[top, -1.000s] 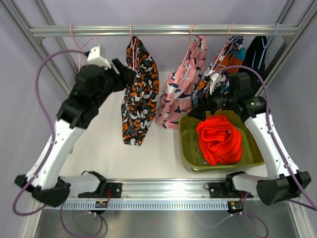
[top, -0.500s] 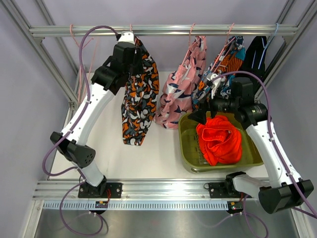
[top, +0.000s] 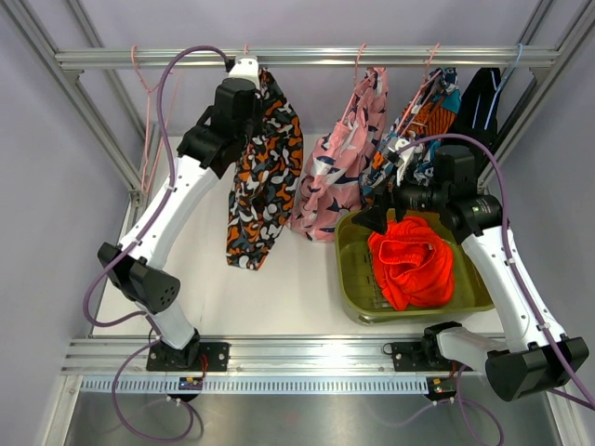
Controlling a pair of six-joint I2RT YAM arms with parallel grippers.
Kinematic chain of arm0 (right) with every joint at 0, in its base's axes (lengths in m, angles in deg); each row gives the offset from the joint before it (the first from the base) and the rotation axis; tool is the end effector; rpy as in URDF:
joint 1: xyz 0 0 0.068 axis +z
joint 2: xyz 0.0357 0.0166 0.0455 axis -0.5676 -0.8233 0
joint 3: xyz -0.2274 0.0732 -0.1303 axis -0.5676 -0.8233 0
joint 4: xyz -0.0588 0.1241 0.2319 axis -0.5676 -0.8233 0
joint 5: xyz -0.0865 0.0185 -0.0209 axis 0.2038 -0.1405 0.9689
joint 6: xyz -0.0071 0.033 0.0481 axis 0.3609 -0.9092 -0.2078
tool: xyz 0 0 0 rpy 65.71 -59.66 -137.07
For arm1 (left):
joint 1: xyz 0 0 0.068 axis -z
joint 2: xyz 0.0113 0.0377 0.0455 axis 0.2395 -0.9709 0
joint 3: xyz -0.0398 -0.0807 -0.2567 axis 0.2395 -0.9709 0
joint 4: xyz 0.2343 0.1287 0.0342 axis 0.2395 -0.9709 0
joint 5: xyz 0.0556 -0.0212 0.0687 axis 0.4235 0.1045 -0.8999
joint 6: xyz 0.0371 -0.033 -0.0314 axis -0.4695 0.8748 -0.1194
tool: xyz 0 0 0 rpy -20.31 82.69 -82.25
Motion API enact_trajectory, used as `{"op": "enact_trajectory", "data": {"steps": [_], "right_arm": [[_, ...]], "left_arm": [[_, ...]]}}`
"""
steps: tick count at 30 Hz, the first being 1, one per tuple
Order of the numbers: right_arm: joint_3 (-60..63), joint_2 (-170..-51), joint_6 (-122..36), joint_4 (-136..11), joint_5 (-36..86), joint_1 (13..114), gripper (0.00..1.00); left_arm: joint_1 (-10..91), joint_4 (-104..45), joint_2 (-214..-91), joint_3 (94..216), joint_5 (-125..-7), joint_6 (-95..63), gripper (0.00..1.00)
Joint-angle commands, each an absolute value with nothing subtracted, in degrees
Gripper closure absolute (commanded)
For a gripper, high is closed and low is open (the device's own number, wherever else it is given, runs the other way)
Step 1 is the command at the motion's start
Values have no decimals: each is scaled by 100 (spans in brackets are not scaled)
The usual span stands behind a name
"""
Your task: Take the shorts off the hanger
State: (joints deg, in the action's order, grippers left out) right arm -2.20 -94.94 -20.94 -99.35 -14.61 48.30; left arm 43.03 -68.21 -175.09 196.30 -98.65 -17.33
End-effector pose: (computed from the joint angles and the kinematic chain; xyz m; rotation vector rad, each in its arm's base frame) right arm 0.2285 0.0882 0.3891 -0.9629 1.7791 0.8514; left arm 0.3485 -0.1744 0.4589 0.0334 1.9051 -0.0497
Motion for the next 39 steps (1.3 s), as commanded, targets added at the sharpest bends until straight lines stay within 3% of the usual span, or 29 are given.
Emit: {"op": "enact_trajectory", "data": {"steps": [1,14,21,27,35,39], "right_arm": [[-175,-9383,-2034,-9769,-1602,4829,1],[-95,-9444,-2069,-9743,-1637,4829,1],[1,-9462,-1641,-9988,-2014,4829,1],[264,-9681,-1480,-10253,-2595,4855,1],[1579,-10752,-2130,-10648,-584,6216,5],[2574,-11630,-3732,-10386,398,6893,1]], "left_arm": [[4269,-5943,-17018,19363,-9750,-2139,100],[4164,-4702,-16130,18870,-9224,-2684,100],[4023,-5087,-15849,18659,-8635,-2482,100],[3979,-5387,-15200,17772,-8300,-2315,100],[3970,-5510,-14171,16367,-7562,-1806,100],[3970,-5615,-13573,15691,-7167,-1533,100]]}}
